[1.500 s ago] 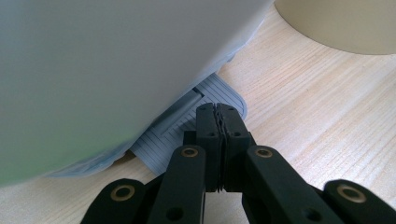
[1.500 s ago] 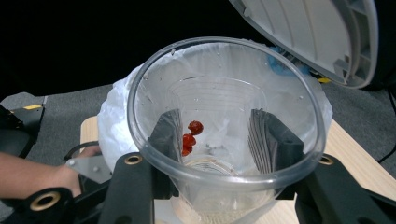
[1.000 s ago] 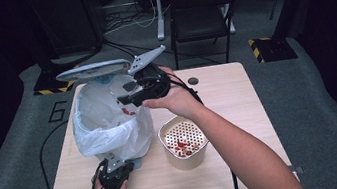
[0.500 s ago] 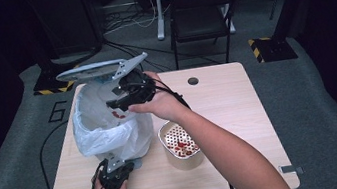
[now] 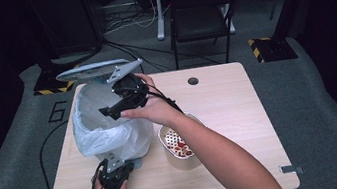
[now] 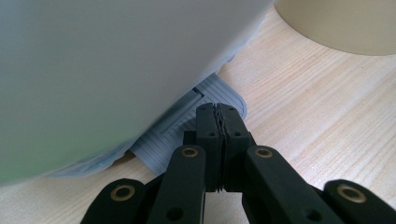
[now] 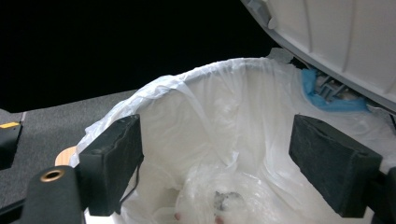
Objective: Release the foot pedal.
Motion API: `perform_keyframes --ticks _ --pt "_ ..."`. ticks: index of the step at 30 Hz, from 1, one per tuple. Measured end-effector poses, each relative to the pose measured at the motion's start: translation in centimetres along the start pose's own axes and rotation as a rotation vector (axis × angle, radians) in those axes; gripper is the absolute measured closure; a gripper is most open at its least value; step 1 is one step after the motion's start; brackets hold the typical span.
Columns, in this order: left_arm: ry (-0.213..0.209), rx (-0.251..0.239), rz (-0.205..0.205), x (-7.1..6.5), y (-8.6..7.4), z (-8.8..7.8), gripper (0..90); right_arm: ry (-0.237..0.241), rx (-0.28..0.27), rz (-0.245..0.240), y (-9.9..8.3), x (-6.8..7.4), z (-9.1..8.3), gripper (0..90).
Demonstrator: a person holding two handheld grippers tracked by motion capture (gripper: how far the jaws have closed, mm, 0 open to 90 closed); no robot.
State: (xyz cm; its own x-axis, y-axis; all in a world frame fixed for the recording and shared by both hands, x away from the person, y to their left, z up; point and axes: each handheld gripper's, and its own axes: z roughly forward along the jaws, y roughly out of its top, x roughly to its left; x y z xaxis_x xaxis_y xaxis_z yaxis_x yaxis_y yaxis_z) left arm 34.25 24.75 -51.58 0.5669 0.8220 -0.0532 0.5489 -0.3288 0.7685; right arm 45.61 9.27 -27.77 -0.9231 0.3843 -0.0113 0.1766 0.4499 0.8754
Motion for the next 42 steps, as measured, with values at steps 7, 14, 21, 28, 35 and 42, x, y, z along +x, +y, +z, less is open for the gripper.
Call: perform_keyframes --ticks 7,14,21,28,35,42 --pt "-0.001 0.004 -0.001 0.1 0.0 0.0 88.4 0.016 0.002 -0.007 -0.5 -0.2 -1.0 15.8" --pt "-0.010 -0.011 -0.019 0.1 0.0 0.1 88.4 0.017 -0.001 -0.017 -2.0 -0.3 -3.7 17.7" --pt "-0.013 -0.009 -0.018 0.2 -0.1 0.1 88.4 -0.014 -0.016 -0.008 -2.9 -0.7 -6.3 17.7" --pt "-0.041 0.016 -0.018 0.5 0.0 -0.1 82.2 -0.059 -0.016 0.013 -4.3 -1.8 -9.0 18.3" --pt "-0.067 0.003 -0.009 0.2 0.2 -0.3 69.4 -0.089 -0.038 0.033 -5.5 -2.3 -11.0 19.0" --pt "-0.104 -0.045 -0.055 0.6 0.6 -1.2 68.2 -0.138 -0.034 0.055 -7.6 -3.0 -12.5 19.3"
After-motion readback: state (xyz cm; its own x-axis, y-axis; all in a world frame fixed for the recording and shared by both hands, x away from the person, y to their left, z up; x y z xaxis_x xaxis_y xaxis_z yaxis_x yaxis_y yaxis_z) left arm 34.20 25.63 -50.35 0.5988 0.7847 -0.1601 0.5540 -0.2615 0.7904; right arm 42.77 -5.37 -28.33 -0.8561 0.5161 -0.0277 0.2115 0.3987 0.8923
